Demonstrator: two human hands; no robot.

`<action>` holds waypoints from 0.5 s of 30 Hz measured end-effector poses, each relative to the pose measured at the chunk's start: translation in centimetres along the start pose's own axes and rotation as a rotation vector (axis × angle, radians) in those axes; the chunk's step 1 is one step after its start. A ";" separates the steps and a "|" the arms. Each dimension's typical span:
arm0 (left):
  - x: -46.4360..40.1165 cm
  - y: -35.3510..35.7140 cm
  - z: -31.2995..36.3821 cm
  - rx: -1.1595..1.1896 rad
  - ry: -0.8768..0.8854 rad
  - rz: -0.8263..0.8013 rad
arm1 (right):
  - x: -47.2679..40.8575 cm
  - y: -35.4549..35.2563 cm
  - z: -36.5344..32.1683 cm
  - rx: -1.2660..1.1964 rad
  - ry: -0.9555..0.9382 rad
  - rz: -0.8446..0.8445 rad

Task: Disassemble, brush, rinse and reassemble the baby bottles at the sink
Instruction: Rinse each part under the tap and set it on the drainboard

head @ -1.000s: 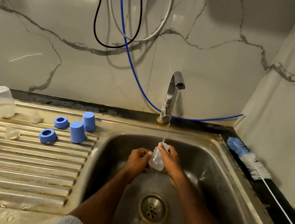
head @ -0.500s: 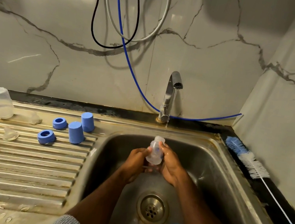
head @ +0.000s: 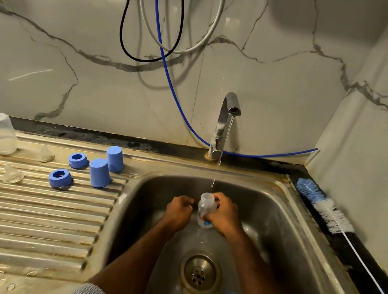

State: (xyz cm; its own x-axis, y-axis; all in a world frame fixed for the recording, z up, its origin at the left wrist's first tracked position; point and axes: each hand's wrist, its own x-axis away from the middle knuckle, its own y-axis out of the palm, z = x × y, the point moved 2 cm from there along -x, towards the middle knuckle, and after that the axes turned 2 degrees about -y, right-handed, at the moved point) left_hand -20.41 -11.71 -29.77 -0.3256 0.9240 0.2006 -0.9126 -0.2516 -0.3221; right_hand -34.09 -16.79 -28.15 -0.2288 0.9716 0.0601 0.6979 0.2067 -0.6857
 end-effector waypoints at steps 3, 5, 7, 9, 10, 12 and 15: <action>0.1 0.1 0.0 -0.022 -0.003 0.009 | 0.2 0.2 -0.1 0.037 -0.016 0.025; 0.2 0.1 0.0 -0.032 -0.009 0.016 | 0.4 0.1 -0.3 0.038 -0.024 0.102; 0.3 0.0 0.1 -0.043 -0.003 0.011 | 0.4 0.2 -0.4 0.043 -0.033 0.100; 0.3 0.1 0.1 -0.054 0.004 -0.010 | 0.3 0.3 -0.6 0.001 0.020 0.038; 0.4 0.1 0.1 -0.057 0.003 -0.026 | 0.4 0.1 -0.8 -0.068 0.066 0.020; 0.6 0.2 0.1 -0.068 -0.006 -0.069 | 0.5 0.2 -0.8 -0.258 0.162 -0.027; 0.8 0.3 -0.1 -0.060 -0.029 -0.141 | 1.1 1.0 -0.5 -0.473 0.348 -0.156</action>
State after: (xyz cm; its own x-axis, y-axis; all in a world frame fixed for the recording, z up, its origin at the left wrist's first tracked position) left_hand -20.90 -11.01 -29.77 -0.2030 0.9401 0.2737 -0.9337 -0.1017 -0.3434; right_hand -33.35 -15.50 -28.40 -0.1728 0.8897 0.4225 0.9180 0.3009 -0.2582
